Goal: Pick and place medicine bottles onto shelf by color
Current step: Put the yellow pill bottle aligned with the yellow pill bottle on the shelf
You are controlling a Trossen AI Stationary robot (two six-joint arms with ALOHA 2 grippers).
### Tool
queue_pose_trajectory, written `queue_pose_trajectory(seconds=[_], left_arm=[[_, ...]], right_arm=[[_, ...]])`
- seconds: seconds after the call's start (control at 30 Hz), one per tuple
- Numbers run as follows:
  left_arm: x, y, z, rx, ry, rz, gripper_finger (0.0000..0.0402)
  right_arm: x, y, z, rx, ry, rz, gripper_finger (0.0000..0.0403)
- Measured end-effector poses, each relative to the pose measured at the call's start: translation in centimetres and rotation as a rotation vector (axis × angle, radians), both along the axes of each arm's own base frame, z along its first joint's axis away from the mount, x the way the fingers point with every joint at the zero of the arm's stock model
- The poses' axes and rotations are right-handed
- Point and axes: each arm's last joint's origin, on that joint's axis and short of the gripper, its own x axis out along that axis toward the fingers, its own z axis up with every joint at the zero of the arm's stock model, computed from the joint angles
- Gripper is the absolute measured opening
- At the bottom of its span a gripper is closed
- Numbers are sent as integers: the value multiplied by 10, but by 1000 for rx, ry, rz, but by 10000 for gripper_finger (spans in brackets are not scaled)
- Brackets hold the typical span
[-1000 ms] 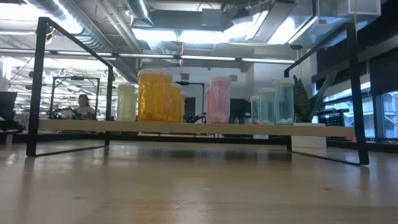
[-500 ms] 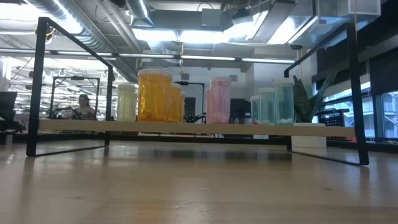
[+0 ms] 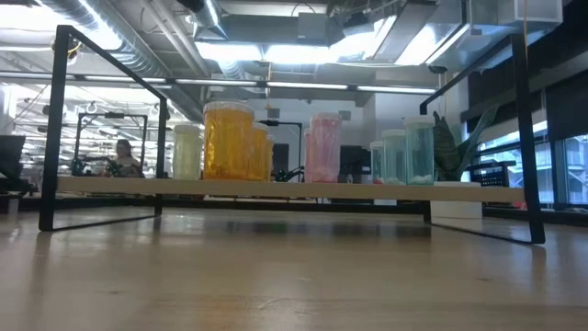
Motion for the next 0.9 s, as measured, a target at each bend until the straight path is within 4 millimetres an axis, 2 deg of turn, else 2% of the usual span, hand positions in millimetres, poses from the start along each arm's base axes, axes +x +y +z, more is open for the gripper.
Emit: queue_pose_trajectory(seconds=[0.13,0.33,0.57,0.8,0.9], left_arm=[[0,-3,1,10,-30,-7,151],[-1,-11,7,-41,-112,-25,151],[2,-15,18,-108,-202,-46,151],[17,-23,27,-210,-249,-149,151],[24,-24,32,-246,-301,-160,151]], right_arm=[[4,8,-27,38,-87,25,110],[15,15,-51,58,-165,64,110],[36,28,-68,-10,-185,155,110],[55,35,-81,-138,-201,142,110],[60,40,-85,-196,-209,205,110]])
